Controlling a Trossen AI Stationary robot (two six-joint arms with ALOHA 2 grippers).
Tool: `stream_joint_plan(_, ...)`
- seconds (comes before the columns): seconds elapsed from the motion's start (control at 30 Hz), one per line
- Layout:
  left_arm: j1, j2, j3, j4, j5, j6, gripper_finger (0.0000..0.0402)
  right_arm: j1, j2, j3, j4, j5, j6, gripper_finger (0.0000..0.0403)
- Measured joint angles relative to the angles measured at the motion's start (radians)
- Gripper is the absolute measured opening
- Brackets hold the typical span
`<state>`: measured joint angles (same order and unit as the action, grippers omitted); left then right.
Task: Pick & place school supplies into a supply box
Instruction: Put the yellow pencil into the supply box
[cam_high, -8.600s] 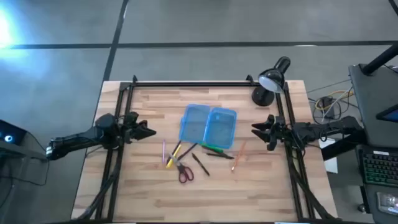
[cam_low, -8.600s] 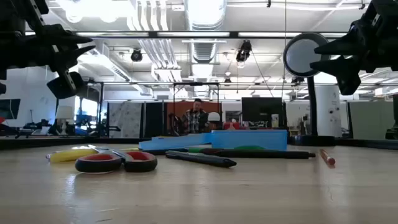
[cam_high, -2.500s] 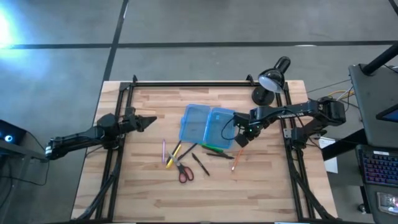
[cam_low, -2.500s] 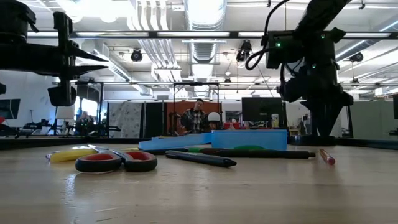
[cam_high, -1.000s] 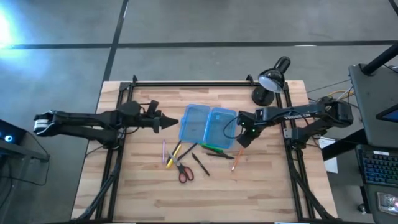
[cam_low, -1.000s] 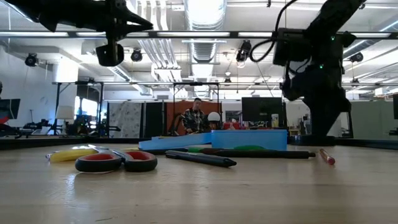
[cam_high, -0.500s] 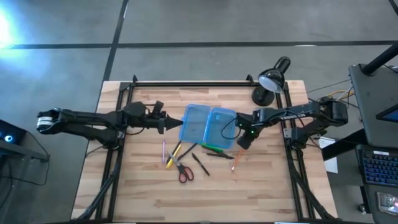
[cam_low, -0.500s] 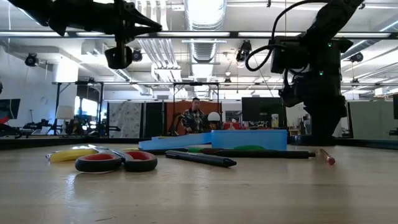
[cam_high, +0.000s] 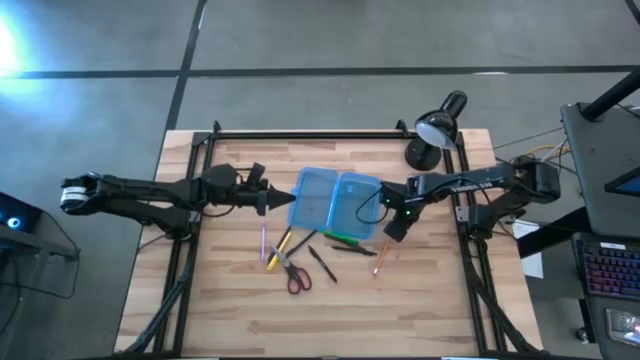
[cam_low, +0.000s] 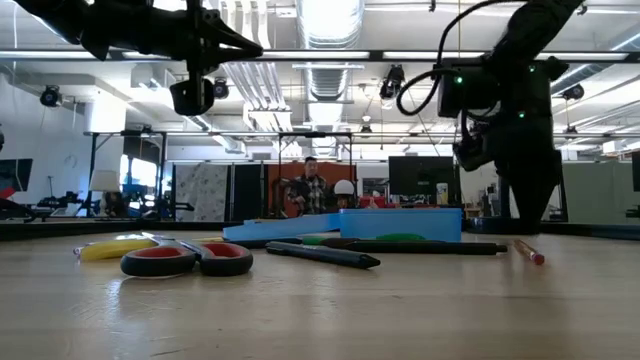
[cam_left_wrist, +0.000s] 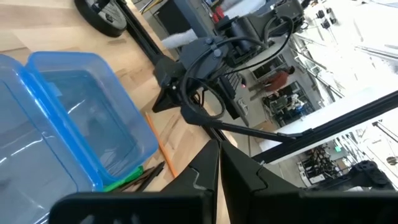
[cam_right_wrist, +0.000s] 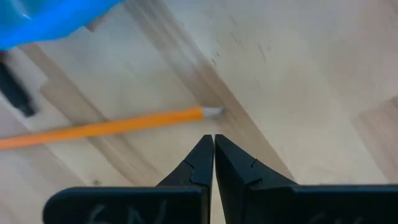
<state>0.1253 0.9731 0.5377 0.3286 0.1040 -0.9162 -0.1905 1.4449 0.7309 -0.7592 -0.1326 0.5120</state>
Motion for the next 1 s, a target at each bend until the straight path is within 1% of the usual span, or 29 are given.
stream_joint_plan(0.13, 0.0, 0.0, 0.0, 0.003, 0.0, 0.004, 0.0, -0.003, -0.001, 0.019, 0.007, -0.004, -0.036, 0.0008)
stream_joint_plan(0.43, 0.0, 0.0, -0.001, 0.003, 0.0, 0.01, 0.0, -0.023, 0.095, 0.033, 0.012, -0.01, -0.1, 0.0008)
stream_joint_plan(0.67, -0.001, 0.0, -0.001, 0.004, 0.0, 0.001, 0.0, -0.025, 0.116, 0.077, 0.008, -0.008, -0.13, 0.0008)
stream_joint_plan(0.83, -0.004, 0.0, -0.001, -0.014, 0.0, -0.022, 0.0, -0.027, 0.122, 0.082, 0.001, -0.008, -0.142, 0.0008)
stream_joint_plan(0.9, -0.007, 0.0, -0.001, -0.019, -0.001, -0.029, 0.0005, -0.027, 0.122, 0.081, -0.007, -0.009, -0.142, 0.0008)
stream_joint_plan(1.0, -0.009, -0.001, -0.001, -0.015, -0.013, -0.033, 0.0028, -0.027, 0.121, 0.08, -0.023, -0.008, -0.142, 0.0008)
